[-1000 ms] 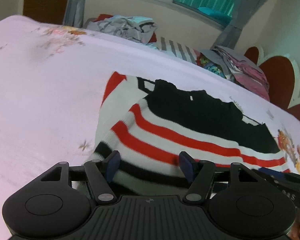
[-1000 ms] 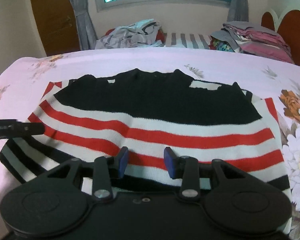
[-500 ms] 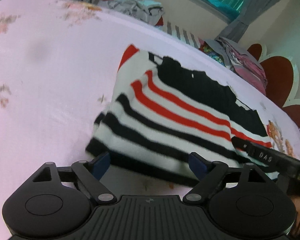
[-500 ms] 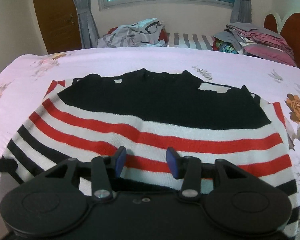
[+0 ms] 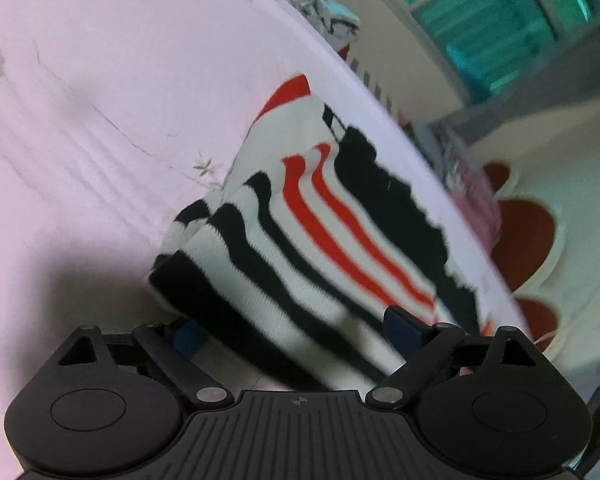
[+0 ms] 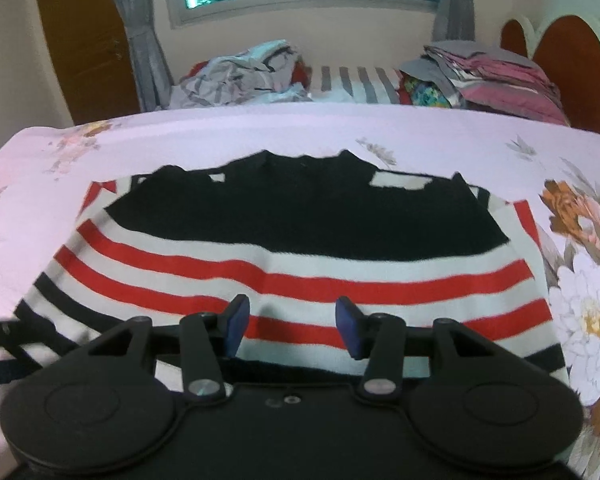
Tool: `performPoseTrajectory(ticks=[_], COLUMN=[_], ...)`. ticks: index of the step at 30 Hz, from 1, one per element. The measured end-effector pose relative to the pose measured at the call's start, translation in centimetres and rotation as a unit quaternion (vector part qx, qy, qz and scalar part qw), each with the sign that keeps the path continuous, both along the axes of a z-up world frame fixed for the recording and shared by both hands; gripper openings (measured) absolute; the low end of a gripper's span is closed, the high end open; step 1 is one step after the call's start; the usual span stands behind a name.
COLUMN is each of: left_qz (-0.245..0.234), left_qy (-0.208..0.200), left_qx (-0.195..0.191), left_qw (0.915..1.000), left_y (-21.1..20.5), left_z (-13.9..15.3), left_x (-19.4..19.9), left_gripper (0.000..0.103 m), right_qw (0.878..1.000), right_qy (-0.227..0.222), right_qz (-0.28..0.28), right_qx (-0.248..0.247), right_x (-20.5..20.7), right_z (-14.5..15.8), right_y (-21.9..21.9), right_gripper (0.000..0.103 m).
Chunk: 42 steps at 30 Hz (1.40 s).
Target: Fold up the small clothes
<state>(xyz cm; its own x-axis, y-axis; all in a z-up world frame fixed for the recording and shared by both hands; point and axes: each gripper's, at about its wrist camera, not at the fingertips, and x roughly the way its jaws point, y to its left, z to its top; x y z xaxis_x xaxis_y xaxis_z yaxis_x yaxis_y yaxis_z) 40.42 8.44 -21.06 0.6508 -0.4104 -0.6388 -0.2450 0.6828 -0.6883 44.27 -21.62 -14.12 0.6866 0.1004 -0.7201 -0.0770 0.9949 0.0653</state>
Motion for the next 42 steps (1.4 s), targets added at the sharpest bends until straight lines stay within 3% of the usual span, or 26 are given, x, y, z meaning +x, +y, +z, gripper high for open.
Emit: performPoseTrajectory(ticks=[3,8,10,11,12,18,21,25,30,34,38,42], left_qz=[0.017,0.031,0.039,0.044,0.053,0.066,0.052,0.019,-0.051,-0.115,-0.189,-0.277], left_qy=[-0.019,-0.058,-0.067,-0.065,-0.061,-0.068,-0.093,-0.138,-0.2,-0.232,-0.245,-0.2], left_qx=[-0.038,-0.05,-0.048,-0.051,-0.057,-0.051,-0.029,0.009,0.06,0.076,0.099,0.155], left_qw=[0.999,0.9966,0.9958,0.9956,0.9951,0.9942,0.9939,0.9902,0.9766,0.9631,0.9457,0.9268], left_y=[0.1,-0.3,-0.3,-0.4,-0.2,-0.6,-1.4,-3.4,-9.1,-15.6,-22.9,-29.1], left_z=[-1.0,-1.8,-2.1,-2.5,-3.1,-3.4,-1.7,2.0,7.1,9.3,9.3,6.6], left_x=[0.8,1.7,1.7,1.8,1.9,2.0,2.2,2.6,3.2,3.8,4.4,4.8], left_gripper=[0.091,0.089,0.069,0.049,0.037,0.019,0.016,0.015,0.015,0.015,0.015,0.016], right_qw=[1.0,1.0,0.999,0.999,0.999,0.998,0.997,0.998,0.998,0.996,0.993,0.99], right_qy=[0.002,0.005,-0.002,-0.005,-0.008,-0.021,-0.037,-0.039,-0.04,-0.05,-0.046,-0.034], right_qz=[-0.001,-0.005,0.002,0.004,0.002,0.007,0.01,0.013,-0.007,-0.023,-0.068,-0.111], right_qx=[-0.006,-0.02,-0.043,-0.051,-0.053,-0.061,-0.07,-0.041,0.048,0.068,0.088,0.085], right_x=[0.3,0.9,0.7,0.6,0.6,0.3,-0.1,0.0,-0.8,-2.2,-3.7,-5.4], right_z=[-0.6,-2.2,-2.5,-2.6,-2.7,-3.1,-3.4,-2.8,-0.9,0.6,1.3,0.9], right_y=[0.4,1.2,1.9,2.2,2.3,2.4,2.6,1.5,-3.0,-7.6,-13.8,-19.0], right_gripper=[0.047,0.049,0.05,0.05,0.05,0.05,0.05,0.051,0.053,0.053,0.053,0.053])
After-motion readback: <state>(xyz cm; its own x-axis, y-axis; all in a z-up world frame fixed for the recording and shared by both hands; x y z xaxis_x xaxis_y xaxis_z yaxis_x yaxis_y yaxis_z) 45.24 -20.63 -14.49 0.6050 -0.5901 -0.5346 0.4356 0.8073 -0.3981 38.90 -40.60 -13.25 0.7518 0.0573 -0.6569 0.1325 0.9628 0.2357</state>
